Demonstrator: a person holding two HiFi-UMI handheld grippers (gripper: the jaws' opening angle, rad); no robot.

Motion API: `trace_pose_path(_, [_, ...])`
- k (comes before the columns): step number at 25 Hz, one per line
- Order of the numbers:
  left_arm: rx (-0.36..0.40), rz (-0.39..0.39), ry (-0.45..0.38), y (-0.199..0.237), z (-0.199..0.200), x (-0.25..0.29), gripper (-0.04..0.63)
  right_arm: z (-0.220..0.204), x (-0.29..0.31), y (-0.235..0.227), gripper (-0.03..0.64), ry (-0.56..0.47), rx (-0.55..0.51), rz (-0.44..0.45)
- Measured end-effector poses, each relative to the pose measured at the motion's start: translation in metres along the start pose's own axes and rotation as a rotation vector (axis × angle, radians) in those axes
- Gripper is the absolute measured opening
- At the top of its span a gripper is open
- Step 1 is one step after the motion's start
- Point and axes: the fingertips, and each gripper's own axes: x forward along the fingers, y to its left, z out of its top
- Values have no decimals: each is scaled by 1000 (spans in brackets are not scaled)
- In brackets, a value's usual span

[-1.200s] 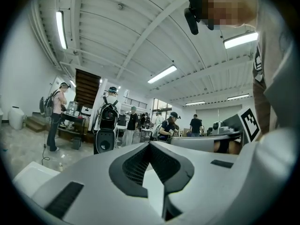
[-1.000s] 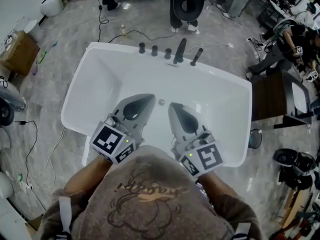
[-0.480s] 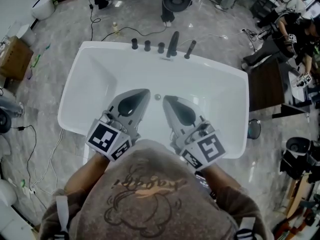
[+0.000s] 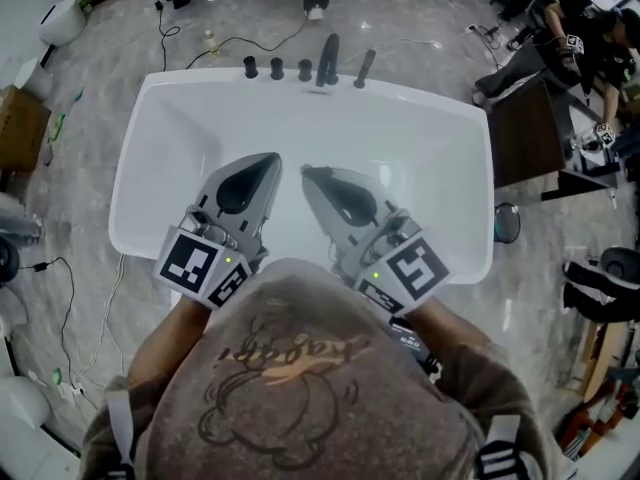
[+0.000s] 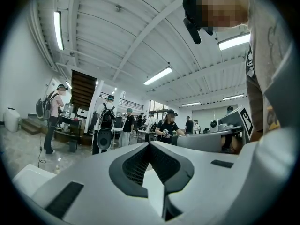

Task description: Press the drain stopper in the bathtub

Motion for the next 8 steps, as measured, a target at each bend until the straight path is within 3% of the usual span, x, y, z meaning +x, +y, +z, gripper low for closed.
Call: trace_pose_path(8, [13,1,-1,5,0,3,6,-5,1,-2,2,34,-59,54])
